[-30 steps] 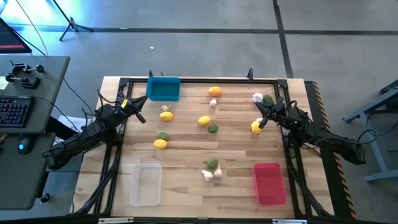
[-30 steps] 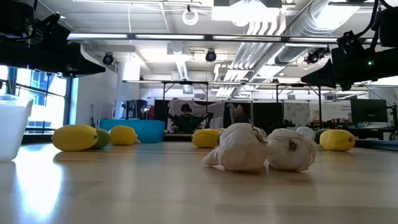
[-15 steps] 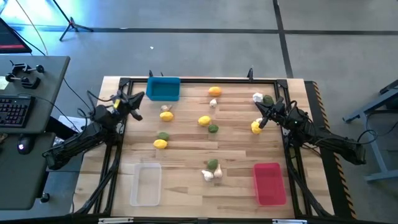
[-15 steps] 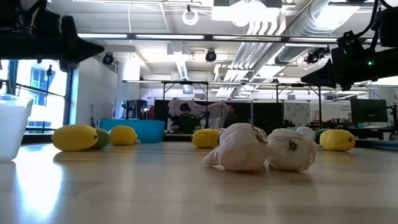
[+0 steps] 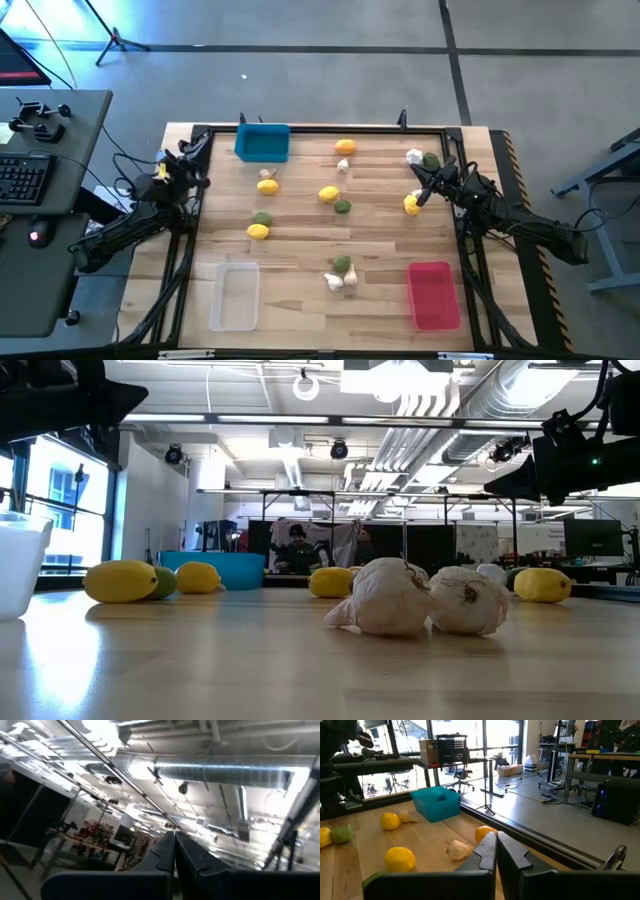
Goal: Sort produce into baskets
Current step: Put the lemon into the red bin
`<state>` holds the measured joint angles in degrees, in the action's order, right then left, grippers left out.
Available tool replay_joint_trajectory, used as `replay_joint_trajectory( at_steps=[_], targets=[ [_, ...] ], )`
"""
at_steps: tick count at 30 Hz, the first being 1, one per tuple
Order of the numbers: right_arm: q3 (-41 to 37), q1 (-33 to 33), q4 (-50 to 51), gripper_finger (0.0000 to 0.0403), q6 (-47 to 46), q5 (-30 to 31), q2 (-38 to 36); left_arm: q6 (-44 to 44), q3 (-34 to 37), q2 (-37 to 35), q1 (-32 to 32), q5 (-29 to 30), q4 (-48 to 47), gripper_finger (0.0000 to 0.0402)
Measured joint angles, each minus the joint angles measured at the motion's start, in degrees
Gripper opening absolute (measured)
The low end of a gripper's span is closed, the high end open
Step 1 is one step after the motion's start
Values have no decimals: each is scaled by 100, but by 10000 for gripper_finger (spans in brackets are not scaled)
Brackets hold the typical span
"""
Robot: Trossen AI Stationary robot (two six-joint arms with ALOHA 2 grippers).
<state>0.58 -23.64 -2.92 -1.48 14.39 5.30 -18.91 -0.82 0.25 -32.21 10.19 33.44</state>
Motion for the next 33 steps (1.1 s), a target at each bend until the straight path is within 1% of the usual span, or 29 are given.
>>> replay_joint_trajectory(
  at_steps=[2,5,10,12,15,17,19,21,23,28,33],
  targets=[
    [-1,1,0,0,-1,1,0,-161,0,0,-2,2,-21,0],
    [-2,0,0,0,-2,2,0,-355,-2,58,-2,-318,-161,0],
    [-1,1,0,0,0,2,-1,-976,-2,446,0,-660,-530,0],
    [0,1,0,0,0,2,-1,-1294,-18,690,0,-1005,-634,0],
    [-1,0,0,0,-1,2,0,-1570,-256,1128,0,-1762,-996,0],
    [0,0,0,0,0,2,0,-1517,-482,1481,1,-2135,-1174,0],
    [-2,0,0,0,0,2,-2,-1214,-723,1834,31,-2375,-1360,0],
    [-1,1,0,0,-1,1,0,-831,-999,2241,114,-2438,-1550,0],
    [-1,2,0,0,0,0,-1,-713,-1275,2716,224,-2321,-1732,0],
    [0,2,0,0,-2,2,0,-100,-1849,3847,612,-2217,-1725,0],
    [0,1,0,0,-2,1,-1,-27,-2464,4835,827,-2178,-1787,0]
  ],
)
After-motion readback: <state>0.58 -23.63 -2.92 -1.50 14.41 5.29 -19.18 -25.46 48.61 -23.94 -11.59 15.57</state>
